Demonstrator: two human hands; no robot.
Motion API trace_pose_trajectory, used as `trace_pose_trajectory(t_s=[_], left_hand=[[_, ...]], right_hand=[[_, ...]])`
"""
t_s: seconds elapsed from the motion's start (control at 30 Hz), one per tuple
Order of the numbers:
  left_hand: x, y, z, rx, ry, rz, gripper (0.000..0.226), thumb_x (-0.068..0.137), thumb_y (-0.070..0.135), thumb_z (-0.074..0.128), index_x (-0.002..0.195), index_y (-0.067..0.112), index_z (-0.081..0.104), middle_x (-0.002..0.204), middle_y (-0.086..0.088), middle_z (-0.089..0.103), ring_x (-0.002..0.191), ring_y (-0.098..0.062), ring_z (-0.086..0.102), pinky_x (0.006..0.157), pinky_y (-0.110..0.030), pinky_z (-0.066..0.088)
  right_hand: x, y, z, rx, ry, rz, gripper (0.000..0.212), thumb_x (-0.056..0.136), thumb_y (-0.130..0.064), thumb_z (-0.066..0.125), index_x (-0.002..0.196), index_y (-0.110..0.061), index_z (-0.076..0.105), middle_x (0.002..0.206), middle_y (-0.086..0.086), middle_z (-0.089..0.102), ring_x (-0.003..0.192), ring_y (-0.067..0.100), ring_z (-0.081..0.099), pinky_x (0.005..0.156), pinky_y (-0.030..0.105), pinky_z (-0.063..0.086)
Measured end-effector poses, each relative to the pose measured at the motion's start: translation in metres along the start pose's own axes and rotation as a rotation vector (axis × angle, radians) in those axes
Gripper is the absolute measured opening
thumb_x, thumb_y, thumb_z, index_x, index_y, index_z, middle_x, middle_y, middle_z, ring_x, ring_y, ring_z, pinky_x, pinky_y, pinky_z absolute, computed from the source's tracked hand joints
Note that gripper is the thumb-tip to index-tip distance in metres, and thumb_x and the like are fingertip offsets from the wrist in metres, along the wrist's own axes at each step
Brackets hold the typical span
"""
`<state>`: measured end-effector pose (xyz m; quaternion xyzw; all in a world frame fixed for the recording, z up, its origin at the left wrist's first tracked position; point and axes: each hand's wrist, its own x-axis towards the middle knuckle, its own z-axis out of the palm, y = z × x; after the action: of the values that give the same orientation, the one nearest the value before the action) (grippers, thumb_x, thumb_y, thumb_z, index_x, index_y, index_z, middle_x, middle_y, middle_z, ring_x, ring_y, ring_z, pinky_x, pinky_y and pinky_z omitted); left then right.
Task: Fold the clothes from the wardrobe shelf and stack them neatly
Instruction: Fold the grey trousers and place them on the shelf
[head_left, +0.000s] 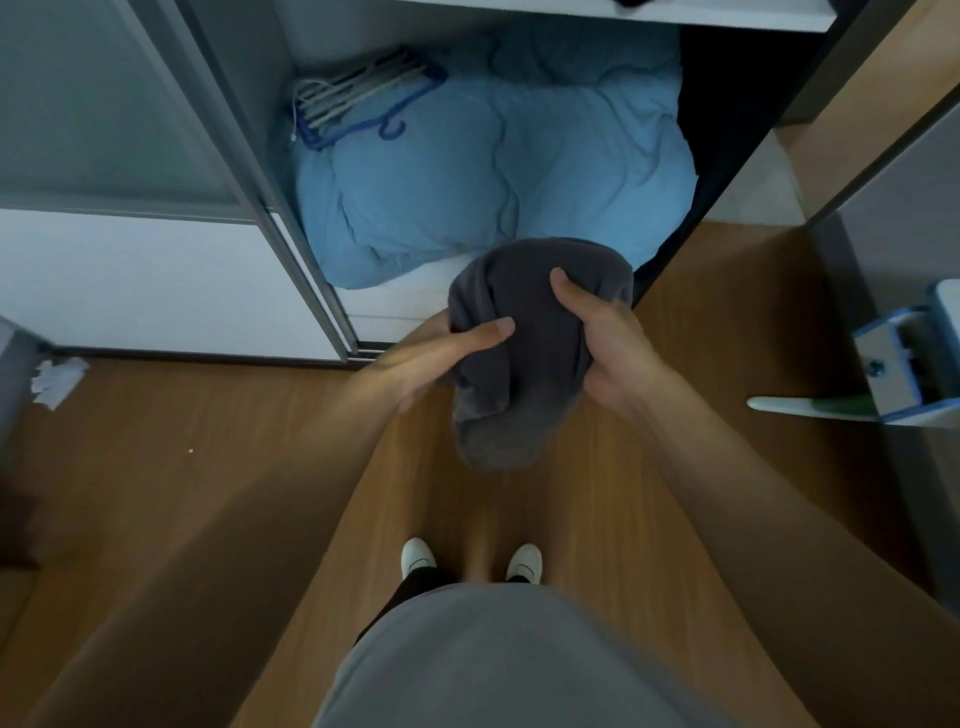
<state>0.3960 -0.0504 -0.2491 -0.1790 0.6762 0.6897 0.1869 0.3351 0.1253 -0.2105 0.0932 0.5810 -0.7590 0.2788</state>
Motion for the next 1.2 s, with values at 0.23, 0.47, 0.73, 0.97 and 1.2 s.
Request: trace_pose_trajectory(t_s=[0.23,0.47,0.73,0.97,1.2], left_hand=[[0.015,0.017,0.001,-0.322,0.182,0.112,0.012,0.088,0.01,0.059,0.085,0.014,0.069,0.079,-0.004,0.076,0.073,-0.017,0.073,0.068,-0.03,0.055],[0.016,0.034,-0.005,-0.383,0.131,0.186,0.029,0.085,-0.009,0.044,0.068,0.01,0.059,0.066,-0.006,0.066,0.067,-0.019,0.067,0.057,-0.026,0.053],[0.015,0.035,-0.012,-0.627,0.081,0.083,0.026,0.095,0.019,0.051,0.106,0.006,0.07,0.1,-0.011,0.075,0.093,-0.023,0.073,0.073,-0.031,0.059],[0.007,0.009,-0.024,-0.374,-0.092,0.027,0.042,0.089,0.049,0.061,0.12,0.021,0.067,0.124,-0.004,0.07,0.115,-0.02,0.067,0.085,-0.029,0.058],[0.017,0.037,-0.018,-0.448,0.227,0.024,0.02,0.093,0.017,0.065,0.107,0.006,0.073,0.099,-0.012,0.077,0.089,-0.024,0.074,0.068,-0.03,0.06]], right_hand=[[0.002,-0.038,-0.019,-0.121,-0.001,0.062,0.04,0.089,-0.02,0.073,0.126,-0.007,0.063,0.11,0.007,0.076,0.101,0.023,0.073,0.078,0.033,0.06],[0.005,-0.042,-0.048,0.164,-0.032,0.063,0.04,0.09,-0.02,0.068,0.127,-0.003,0.063,0.121,0.013,0.071,0.11,0.029,0.069,0.087,0.04,0.058],[-0.004,-0.004,-0.033,-0.072,-0.153,-0.038,0.042,0.083,-0.023,0.079,0.122,-0.019,0.064,0.117,-0.002,0.074,0.11,0.015,0.069,0.094,0.033,0.056],[0.002,-0.003,-0.009,-0.036,-0.053,0.061,0.036,0.093,-0.019,0.069,0.127,-0.009,0.063,0.116,0.006,0.074,0.107,0.019,0.07,0.096,0.035,0.055],[-0.001,-0.025,-0.02,-0.011,-0.155,0.076,0.033,0.091,-0.023,0.07,0.12,-0.009,0.066,0.115,0.005,0.074,0.105,0.019,0.071,0.087,0.028,0.059]])
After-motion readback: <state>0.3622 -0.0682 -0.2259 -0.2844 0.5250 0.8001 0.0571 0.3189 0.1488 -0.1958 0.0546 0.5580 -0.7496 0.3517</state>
